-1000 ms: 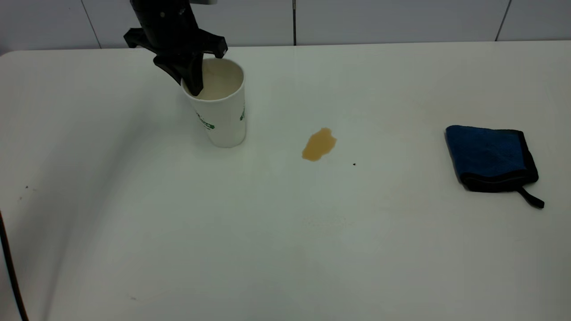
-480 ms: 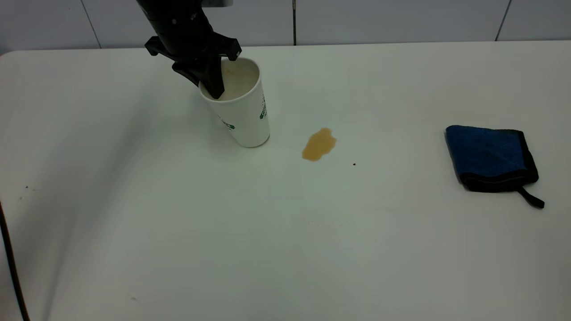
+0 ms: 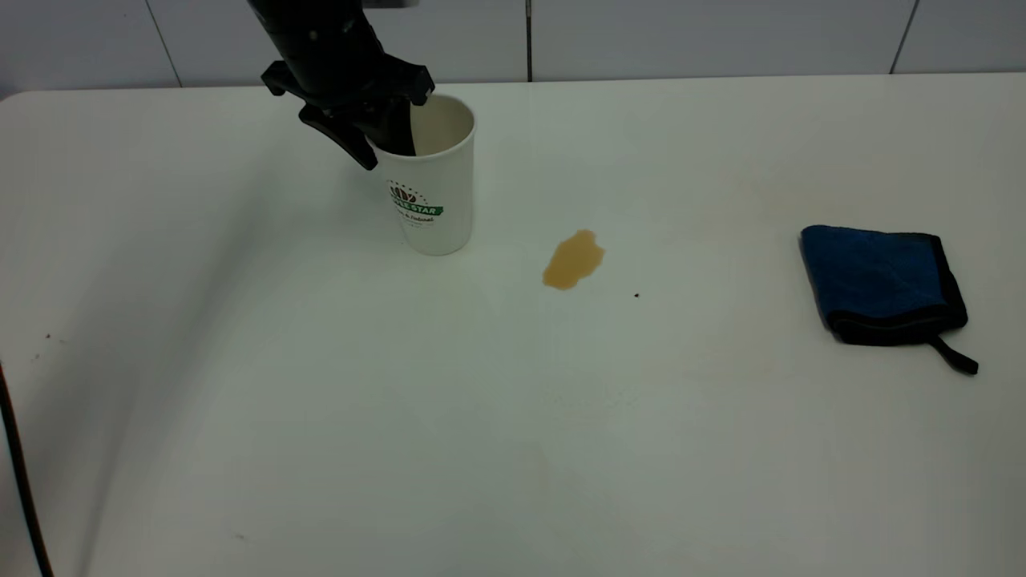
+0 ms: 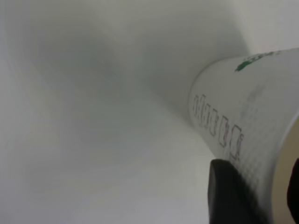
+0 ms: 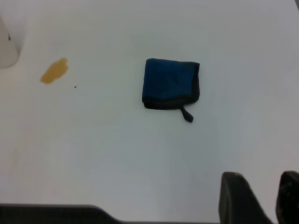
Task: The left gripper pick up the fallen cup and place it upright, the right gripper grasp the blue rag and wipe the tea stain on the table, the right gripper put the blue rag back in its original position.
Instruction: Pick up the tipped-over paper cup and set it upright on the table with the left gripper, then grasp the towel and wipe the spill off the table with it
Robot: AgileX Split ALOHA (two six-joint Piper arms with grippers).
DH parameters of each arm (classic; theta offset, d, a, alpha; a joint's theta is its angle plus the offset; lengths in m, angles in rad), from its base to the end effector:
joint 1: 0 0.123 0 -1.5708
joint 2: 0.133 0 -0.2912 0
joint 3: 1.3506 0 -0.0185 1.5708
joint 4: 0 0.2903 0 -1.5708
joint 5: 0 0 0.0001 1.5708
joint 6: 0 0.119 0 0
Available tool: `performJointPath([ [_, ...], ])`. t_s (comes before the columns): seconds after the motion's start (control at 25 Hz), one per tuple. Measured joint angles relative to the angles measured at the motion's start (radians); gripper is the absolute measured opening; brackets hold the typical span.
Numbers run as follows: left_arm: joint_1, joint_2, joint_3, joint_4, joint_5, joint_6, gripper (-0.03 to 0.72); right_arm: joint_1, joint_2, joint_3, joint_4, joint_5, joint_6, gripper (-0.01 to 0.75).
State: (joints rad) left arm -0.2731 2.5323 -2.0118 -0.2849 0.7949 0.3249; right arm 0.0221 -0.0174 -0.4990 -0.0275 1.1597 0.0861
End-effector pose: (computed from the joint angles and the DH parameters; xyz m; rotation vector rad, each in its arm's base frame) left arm 0.5437 -0.1771 0.0424 0.5967 2.7134 -0.3191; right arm 0.0403 -0.0021 0.2737 0.0713 2.1255 0.0307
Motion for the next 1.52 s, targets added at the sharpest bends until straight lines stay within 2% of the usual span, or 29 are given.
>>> performJointPath([
  [0.36, 0.0, -0.074, -0.005, -0.003, -0.04, 0.0, 0.368, 0.0, 0.0, 0.0, 0.0, 0.0, 0.0, 0.239],
  [0.72, 0.0, -0.366, -0.011, 0.003, 0.11, -0.053, 0.368, 0.0, 0.0, 0.0, 0.0, 0.0, 0.0, 0.239],
  [1.04, -0.002, -0.688, -0.011, 0.0, 0.373, -0.136, 0.371, 0.0, 0.0, 0.0, 0.0, 0.0, 0.0, 0.239],
  [1.24, -0.037, -0.856, -0.012, 0.015, 0.373, -0.152, 0.371, 0.0, 0.0, 0.0, 0.0, 0.0, 0.0, 0.239],
  [1.36, -0.044, -0.943, 0.032, 0.047, 0.373, -0.193, 0.371, 0.0, 0.0, 0.0, 0.0, 0.0, 0.0, 0.239],
  [1.52, -0.044, -1.092, 0.227, 0.069, 0.373, -0.216, 0.371, 0.0, 0.0, 0.0, 0.0, 0.0, 0.0, 0.239],
])
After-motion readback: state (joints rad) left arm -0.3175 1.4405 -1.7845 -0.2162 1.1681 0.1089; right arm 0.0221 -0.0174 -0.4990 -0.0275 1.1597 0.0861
